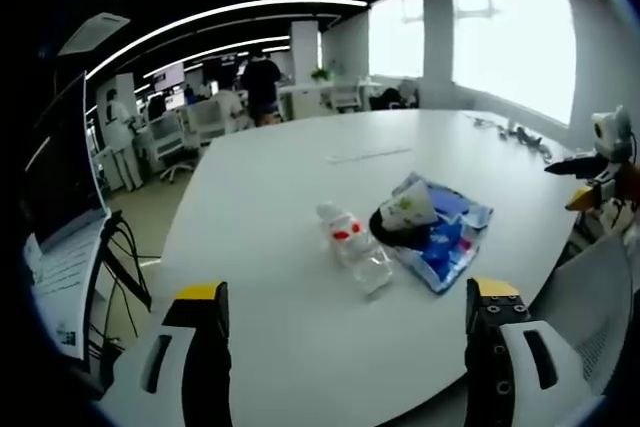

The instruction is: Arrange the tabletop items into an orderly group along one side of the table until the central work area is clear of visible clutter.

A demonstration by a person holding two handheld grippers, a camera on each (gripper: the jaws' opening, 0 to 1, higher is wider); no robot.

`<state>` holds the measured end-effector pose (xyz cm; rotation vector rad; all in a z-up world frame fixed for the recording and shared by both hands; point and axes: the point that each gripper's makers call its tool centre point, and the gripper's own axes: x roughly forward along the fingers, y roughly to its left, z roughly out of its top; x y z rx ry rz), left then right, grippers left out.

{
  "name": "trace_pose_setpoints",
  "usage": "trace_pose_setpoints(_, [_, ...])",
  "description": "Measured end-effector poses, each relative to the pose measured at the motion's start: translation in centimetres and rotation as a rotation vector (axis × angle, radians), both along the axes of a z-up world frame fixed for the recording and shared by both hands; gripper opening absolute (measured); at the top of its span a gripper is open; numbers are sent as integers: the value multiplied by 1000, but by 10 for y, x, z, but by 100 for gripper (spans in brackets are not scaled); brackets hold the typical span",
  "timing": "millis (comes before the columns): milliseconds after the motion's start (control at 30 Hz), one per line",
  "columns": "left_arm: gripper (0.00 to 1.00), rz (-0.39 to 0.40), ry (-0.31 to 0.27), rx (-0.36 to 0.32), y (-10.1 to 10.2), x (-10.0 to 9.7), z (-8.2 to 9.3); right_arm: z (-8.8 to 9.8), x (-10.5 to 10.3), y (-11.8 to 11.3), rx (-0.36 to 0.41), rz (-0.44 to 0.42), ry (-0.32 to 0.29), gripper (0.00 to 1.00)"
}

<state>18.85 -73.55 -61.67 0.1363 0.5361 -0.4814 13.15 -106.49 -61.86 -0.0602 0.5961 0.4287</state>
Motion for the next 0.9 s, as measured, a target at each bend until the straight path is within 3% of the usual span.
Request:
trace_pose_setpoints(400, [95, 19, 19, -17, 1, 3, -2, -1, 4, 0, -19, -2, -4, 96])
trace_pose_setpoints(533, [95, 11, 17, 33, 1, 5, -5, -2, 5, 2, -11, 0, 1, 96])
trace_pose_setpoints(767, [94, 14, 25, 3, -1, 8, -5, -8, 5, 6, -13, 15, 22, 96])
trace_pose_setpoints(900, [93, 20, 27, -2, 1, 10, -5, -5, 7, 7, 23, -1, 11, 96])
